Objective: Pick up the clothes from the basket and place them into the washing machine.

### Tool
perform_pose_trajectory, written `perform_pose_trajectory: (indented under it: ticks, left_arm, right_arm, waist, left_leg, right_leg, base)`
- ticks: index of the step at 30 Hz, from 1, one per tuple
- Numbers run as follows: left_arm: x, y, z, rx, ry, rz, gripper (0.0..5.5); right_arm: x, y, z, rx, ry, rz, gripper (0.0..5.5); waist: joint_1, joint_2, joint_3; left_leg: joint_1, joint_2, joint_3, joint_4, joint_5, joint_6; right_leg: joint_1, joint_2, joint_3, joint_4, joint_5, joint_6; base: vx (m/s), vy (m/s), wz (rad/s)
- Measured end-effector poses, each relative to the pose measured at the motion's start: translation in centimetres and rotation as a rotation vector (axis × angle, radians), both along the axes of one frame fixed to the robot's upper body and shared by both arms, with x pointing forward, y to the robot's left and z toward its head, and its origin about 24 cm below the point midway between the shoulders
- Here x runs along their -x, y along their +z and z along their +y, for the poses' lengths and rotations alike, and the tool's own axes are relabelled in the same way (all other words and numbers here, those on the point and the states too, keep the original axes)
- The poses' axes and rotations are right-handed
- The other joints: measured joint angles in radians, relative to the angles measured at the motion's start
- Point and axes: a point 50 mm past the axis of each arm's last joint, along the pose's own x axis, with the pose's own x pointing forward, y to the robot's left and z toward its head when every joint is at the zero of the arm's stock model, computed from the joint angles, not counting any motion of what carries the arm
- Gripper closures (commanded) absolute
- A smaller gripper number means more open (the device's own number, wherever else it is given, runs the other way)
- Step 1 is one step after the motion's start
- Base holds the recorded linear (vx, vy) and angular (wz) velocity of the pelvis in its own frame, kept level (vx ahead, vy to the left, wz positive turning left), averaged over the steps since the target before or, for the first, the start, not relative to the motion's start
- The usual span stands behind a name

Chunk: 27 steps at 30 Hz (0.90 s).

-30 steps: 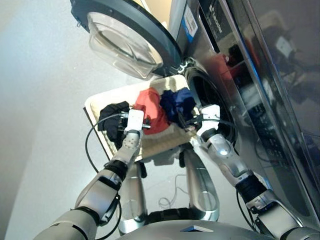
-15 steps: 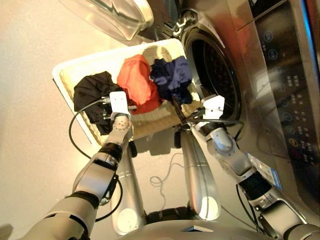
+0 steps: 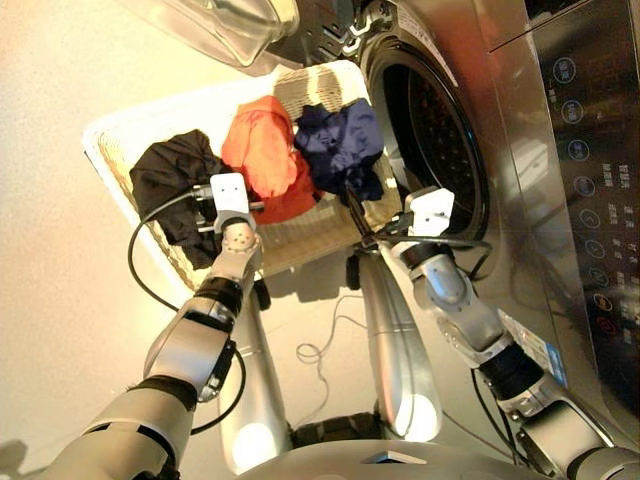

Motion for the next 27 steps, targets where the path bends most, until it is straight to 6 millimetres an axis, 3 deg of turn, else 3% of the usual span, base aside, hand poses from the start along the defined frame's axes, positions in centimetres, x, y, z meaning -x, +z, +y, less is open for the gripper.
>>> perform_pose_trajectory:
  ticks: [3,9,13,21,27]
  left_arm:
    - [0.7,0.5,-0.6,0.086,0.011,-0.079,0.00]
    - [3.9,-0.3,-1.1,0.162,-0.027,-0.168,0.00]
    - [4.7,0.6,-1.1,0.173,-0.050,-0.227,0.00]
    - [4.9,1.1,-0.7,0.162,-0.051,-0.250,0.00]
    - [3.9,1.2,-0.5,0.141,-0.040,-0.221,0.00]
  right_arm:
    - [0.1,0.0,-0.2,-0.014,-0.017,-0.006,0.00]
    - [-0.2,0.2,-1.1,-0.026,-0.083,-0.015,0.00]
    - [-0.5,0.6,-1.9,-0.040,-0.120,-0.025,0.00]
    - [-0.6,0.5,-1.9,-0.012,-0.129,-0.021,0.00]
    - [-0.7,0.5,-1.9,-0.009,-0.127,-0.021,0.00]
  waist:
    - [0.003,0.001,0.000]
    - [0.049,0.002,0.001]
    - [0.080,0.002,0.001]
    - [0.080,0.002,0.001]
    - [0.080,0.003,0.001]
  left_leg:
    - [-0.003,-0.003,0.002,-0.007,0.001,0.000]
    - [0.004,-0.003,0.008,-0.032,0.003,-0.005]
    - [0.015,-0.006,0.011,-0.033,0.003,-0.005]
    - [0.016,-0.009,0.008,-0.033,0.001,-0.008]
    - [0.016,-0.008,0.008,-0.032,0.001,-0.008]
  right_leg:
    - [-0.010,-0.003,0.001,0.009,-0.006,-0.003]
    - [-0.023,-0.004,0.000,0.024,-0.022,-0.012]
    - [-0.023,-0.007,0.000,0.040,-0.036,-0.015]
    - [-0.024,-0.011,-0.002,0.056,-0.045,-0.016]
    - [-0.025,-0.011,-0.002,0.061,-0.046,-0.016]
  base:
    - [0.000,0.000,0.000]
    - [0.000,0.000,0.000]
    - [0.000,0.000,0.000]
    - [0.000,0.000,0.000]
    - [0.000,0.000,0.000]
